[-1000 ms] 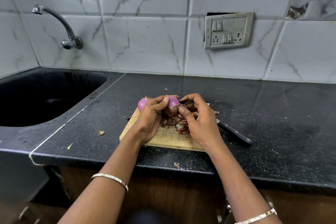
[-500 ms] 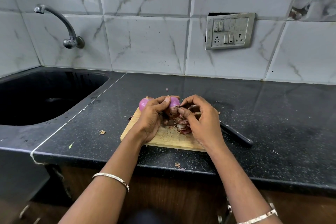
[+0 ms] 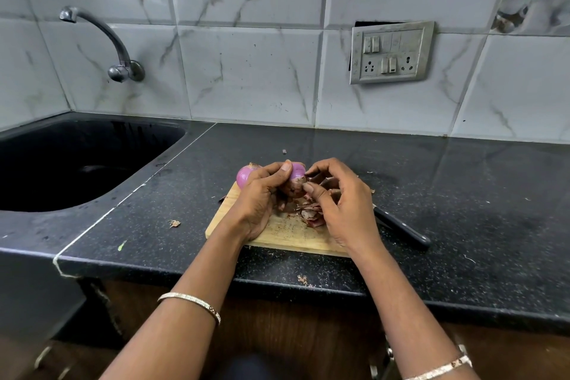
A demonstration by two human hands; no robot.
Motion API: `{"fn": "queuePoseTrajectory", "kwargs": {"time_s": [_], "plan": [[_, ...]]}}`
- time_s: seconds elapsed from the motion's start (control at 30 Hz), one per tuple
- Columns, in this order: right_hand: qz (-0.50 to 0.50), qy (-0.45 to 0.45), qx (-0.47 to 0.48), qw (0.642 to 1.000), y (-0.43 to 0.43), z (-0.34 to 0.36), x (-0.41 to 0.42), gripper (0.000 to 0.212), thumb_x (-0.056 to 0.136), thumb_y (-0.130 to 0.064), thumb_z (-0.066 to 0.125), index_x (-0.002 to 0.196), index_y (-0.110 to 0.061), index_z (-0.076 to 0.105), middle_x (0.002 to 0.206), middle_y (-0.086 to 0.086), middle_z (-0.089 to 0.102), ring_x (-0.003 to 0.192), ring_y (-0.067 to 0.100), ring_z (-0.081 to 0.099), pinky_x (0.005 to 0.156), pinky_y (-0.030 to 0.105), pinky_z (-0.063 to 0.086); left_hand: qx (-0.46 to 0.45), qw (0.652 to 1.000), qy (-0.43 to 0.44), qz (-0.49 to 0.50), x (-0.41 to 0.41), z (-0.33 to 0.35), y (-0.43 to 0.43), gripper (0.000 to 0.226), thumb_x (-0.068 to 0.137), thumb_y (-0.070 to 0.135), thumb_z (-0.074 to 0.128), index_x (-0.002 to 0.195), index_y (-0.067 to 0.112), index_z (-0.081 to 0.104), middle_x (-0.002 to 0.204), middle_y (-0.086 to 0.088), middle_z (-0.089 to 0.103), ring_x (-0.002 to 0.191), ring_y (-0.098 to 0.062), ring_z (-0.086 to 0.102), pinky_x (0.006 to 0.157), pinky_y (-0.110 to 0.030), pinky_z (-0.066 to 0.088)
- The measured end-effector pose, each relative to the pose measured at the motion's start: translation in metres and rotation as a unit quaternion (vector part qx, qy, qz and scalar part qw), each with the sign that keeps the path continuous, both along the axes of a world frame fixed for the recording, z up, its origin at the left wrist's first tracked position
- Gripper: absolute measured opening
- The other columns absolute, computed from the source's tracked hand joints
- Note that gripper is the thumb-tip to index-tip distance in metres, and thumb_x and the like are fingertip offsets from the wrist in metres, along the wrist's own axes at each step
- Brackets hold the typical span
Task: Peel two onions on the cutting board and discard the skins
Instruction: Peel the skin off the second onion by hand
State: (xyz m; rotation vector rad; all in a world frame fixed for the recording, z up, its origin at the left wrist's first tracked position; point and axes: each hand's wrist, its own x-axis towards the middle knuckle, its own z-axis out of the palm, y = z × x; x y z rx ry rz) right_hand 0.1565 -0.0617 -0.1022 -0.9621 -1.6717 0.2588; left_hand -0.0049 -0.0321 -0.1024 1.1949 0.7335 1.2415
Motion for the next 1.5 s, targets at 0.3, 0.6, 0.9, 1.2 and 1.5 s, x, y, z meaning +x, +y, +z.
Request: {"fn": "queuePoseTrajectory", "kwargs": {"time_s": [0.3,0.6,0.9,1.2,1.5], "plan": [[-0.009,-0.019,0.000,1.000,-0.0010,-0.0002,-0.0003,0.011,0.091,-0.016,0.073,0.093,-0.024,0.066,0.092,-0.009,0.064,0.085,0.010,0.061,0.075,0.040,0.053,0.010,1.000,0.010,0.003,0.0002,-0.0016,0.0016,0.057,0.089,0.040,0.062,0.123,-0.006,0.063,0.085,-0.015,0.064,0.067,-0.020,0.057,0.047,-0.027,0.031],[0.003,-0.004,0.001,1.000,-0.0012,-0.0001,0.0006,0.013,0.091,-0.016,0.074,0.099,-0.024,0.067,0.091,-0.017,0.065,0.081,0.013,0.064,0.068,0.045,0.057,0.004,1.000,0.012,0.014,0.0004,-0.0006,0.0007,0.054,0.089,0.039,0.064,0.119,-0.006,0.065,0.082,-0.014,0.067,0.062,-0.018,0.061,0.043,-0.025,0.032],[0.021,-0.013,-0.026,0.999,-0.0002,-0.0014,0.0017,0.010,0.093,-0.017,0.070,0.095,-0.025,0.064,0.090,-0.012,0.061,0.085,0.018,0.063,0.067,0.050,0.058,0.006,1.000,0.002,0.002,-0.0007,-0.0016,0.0022,0.050,0.084,0.038,0.073,0.113,-0.002,0.069,0.085,-0.014,0.066,0.082,-0.032,0.059,0.059,-0.030,0.045],[0.015,-0.045,-0.044,0.998,-0.0031,0.0005,-0.0006,0.011,0.098,-0.011,0.062,0.096,-0.020,0.056,0.094,-0.006,0.055,0.089,0.012,0.053,0.076,0.025,0.041,0.008,1.000,0.014,0.018,-0.0005,-0.0025,0.0029,0.061,0.085,0.042,0.072,0.119,-0.007,0.063,0.078,-0.010,0.066,0.069,-0.024,0.055,0.046,-0.025,0.034],[-0.018,-0.018,-0.022,0.999,-0.0034,0.0009,0.0010,0.010,0.097,-0.007,0.061,0.097,-0.015,0.056,0.093,-0.006,0.059,0.087,0.011,0.055,0.075,0.021,0.042,-0.028,0.999,-0.015,0.039,0.0011,0.0015,0.0003,0.061,0.088,0.043,0.066,0.121,-0.008,0.063,0.091,-0.020,0.070,0.078,-0.033,0.059,0.055,-0.031,0.042]]}}
